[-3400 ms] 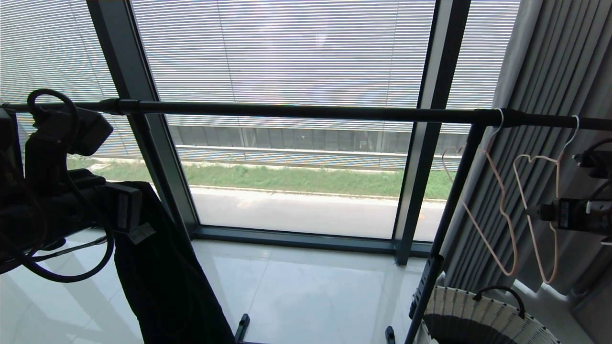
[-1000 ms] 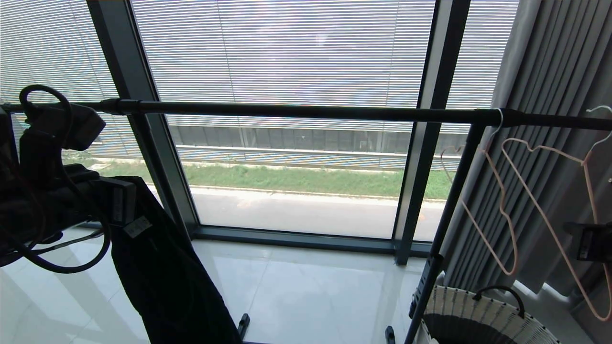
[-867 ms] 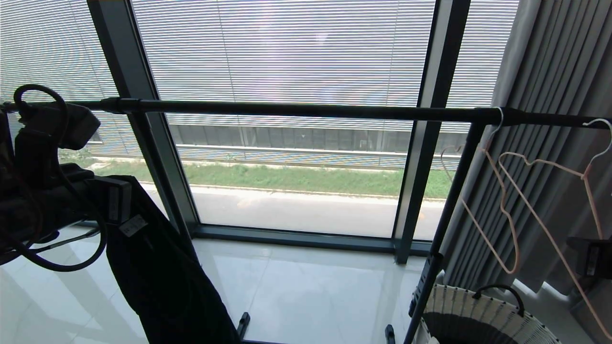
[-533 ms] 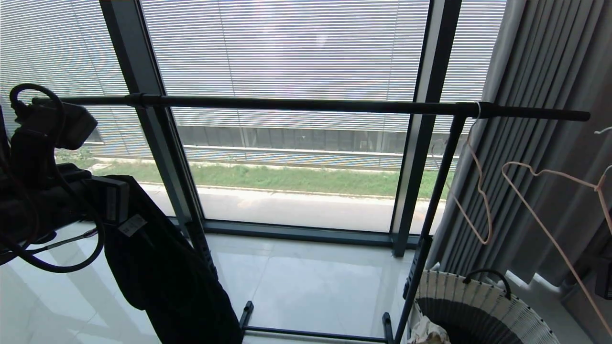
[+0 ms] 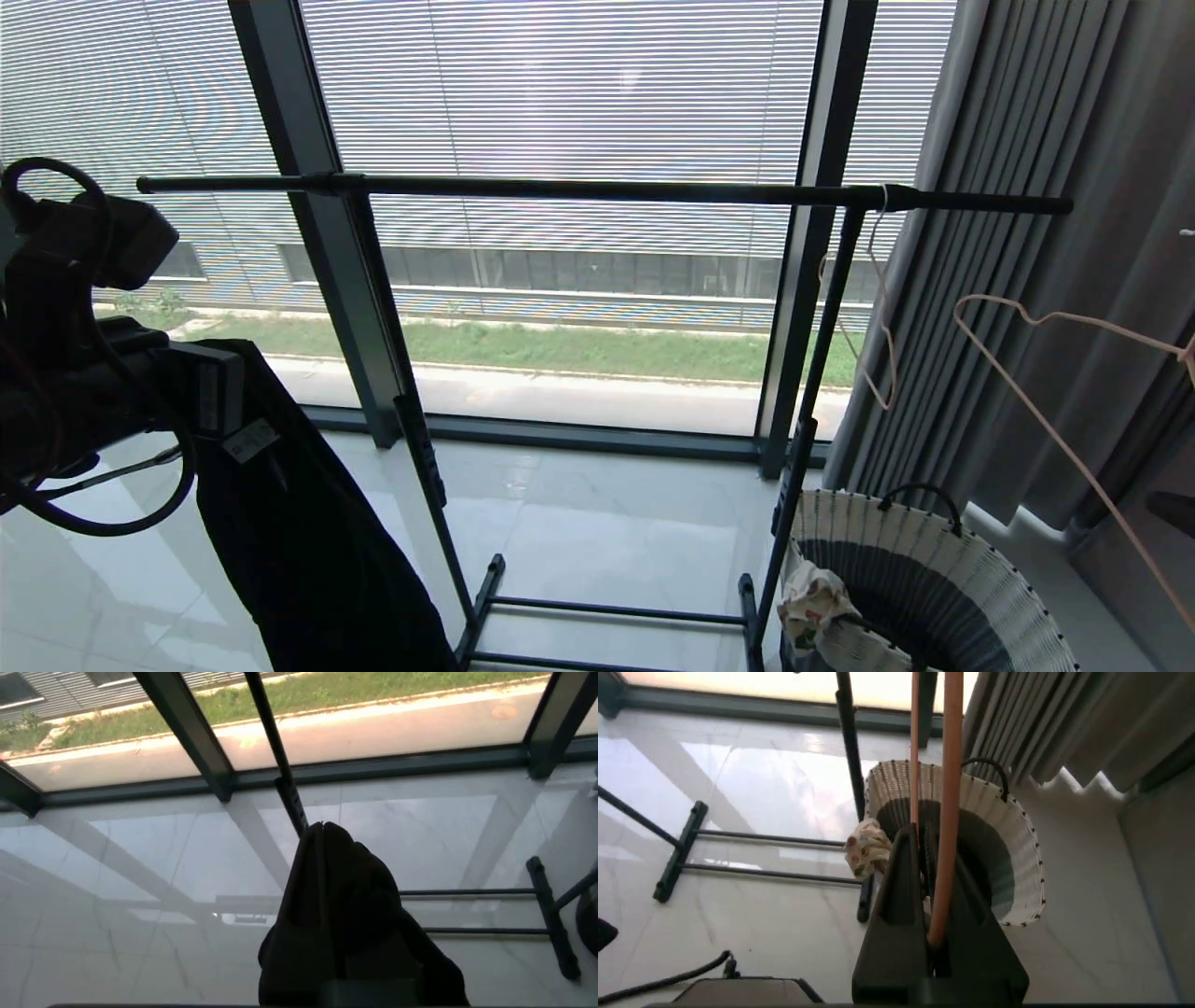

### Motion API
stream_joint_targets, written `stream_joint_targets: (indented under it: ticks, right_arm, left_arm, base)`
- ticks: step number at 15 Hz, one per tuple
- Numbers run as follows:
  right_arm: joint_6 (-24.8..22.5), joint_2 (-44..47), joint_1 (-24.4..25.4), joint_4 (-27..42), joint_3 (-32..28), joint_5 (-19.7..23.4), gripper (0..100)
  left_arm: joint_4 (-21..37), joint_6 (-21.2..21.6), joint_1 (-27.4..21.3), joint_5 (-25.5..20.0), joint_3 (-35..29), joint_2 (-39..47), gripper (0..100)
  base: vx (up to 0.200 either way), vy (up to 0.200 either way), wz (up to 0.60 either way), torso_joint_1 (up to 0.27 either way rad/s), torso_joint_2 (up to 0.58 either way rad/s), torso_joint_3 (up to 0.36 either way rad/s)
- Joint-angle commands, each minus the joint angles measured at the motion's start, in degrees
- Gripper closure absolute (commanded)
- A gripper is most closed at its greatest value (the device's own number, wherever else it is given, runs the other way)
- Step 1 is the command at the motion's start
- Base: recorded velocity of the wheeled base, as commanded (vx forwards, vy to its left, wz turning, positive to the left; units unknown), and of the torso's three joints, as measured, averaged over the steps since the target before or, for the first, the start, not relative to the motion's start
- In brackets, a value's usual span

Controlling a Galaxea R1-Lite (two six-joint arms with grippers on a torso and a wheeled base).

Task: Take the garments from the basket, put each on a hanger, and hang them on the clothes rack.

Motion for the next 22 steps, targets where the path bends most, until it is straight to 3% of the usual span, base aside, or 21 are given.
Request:
stream_joint_targets:
  ticks: [1, 4, 8, 12, 14, 17, 20, 22]
  right_arm:
    - [-0.37, -2.27, -0.02, 1.26, -1.98, 2.06, 100]
    - [-0.81, -5.17, -0.02, 1.87, -3.83, 10.41, 100]
    - [-0.98, -4.30, 1.30, 3.54, -6.55, 25.70, 100]
    - [-0.98, 2.56, 17.99, 2.93, -5.06, 28.25, 100]
    - [-0.98, 7.66, 24.15, -1.20, -3.56, 28.43, 100]
    - [-0.72, 13.72, 29.68, -9.99, -1.72, 28.52, 100]
    - [-0.72, 16.18, 32.23, -12.01, -1.72, 29.13, 100]
    - [-0.72, 16.09, 33.81, -12.10, -1.80, 30.27, 100]
  left_arm:
    - [-0.10, -0.07, -0.09, -0.07, 0.01, -0.15, 100]
    - [-0.10, -0.42, -2.03, -0.34, 0.97, -2.00, 100]
    - [-0.71, -1.13, -6.86, -0.34, 3.61, -3.23, 100]
    - [-1.68, -5.35, -9.94, 1.24, -1.84, 3.71, 100]
    - [-1.68, -7.89, -10.99, 6.17, -6.32, 8.46, 100]
    - [-1.68, -12.38, -15.47, 9.68, -11.33, 13.29, 100]
    - [-2.03, -13.70, -18.46, 9.77, -15.11, 17.95, 100]
    - [-6.43, -13.52, -18.46, 10.03, -16.69, 21.99, 100]
  base:
    - [-0.200, 0.000, 0.00, -0.002, 0.00, 0.002]
    - [0.000, 0.000, 0.00, 0.000, 0.00, 0.000]
    - [0.000, 0.000, 0.00, 0.000, 0.00, 0.000]
    - [0.000, 0.000, 0.00, 0.000, 0.00, 0.000]
    - [0.000, 0.000, 0.00, 0.000, 0.00, 0.000]
    - [0.000, 0.000, 0.00, 0.000, 0.00, 0.000]
    - [0.000, 0.000, 0.00, 0.000, 0.00, 0.000]
    - [0.000, 0.000, 0.00, 0.000, 0.00, 0.000]
